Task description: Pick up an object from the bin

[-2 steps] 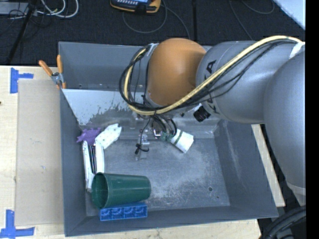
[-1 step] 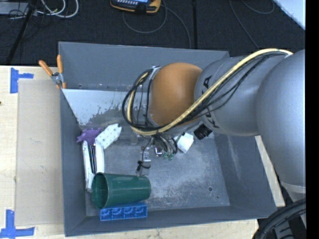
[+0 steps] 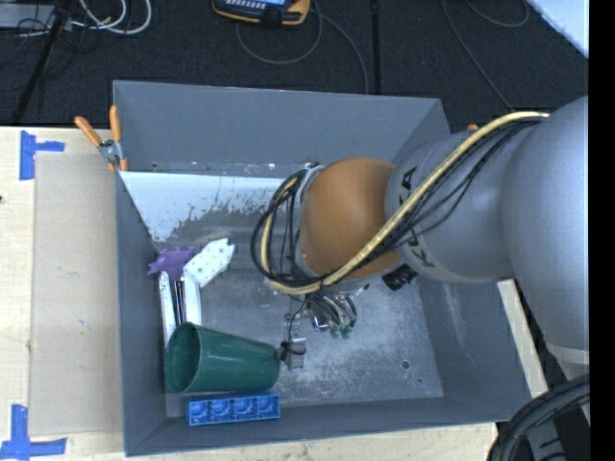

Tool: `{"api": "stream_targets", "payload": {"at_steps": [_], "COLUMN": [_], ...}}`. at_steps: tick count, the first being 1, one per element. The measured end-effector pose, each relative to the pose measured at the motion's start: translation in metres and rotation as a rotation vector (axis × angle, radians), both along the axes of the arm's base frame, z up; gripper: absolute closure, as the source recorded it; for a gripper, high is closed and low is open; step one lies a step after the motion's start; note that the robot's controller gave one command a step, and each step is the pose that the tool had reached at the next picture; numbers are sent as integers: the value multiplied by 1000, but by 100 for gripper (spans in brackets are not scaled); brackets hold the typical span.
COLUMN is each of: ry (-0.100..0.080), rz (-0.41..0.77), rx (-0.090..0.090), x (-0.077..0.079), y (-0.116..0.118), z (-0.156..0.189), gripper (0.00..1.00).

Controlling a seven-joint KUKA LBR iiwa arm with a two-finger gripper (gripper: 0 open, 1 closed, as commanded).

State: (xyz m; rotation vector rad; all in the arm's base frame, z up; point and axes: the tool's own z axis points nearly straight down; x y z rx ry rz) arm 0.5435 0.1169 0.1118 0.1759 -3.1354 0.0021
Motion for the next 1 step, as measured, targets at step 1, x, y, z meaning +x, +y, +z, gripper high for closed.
{"api": "stream_targets", "payload": {"at_steps": [1], "ry": [-2], "rz": [28], "rx": [0], "x": [-6], "y": [-2], "z": [-3], "gripper": [0]}}
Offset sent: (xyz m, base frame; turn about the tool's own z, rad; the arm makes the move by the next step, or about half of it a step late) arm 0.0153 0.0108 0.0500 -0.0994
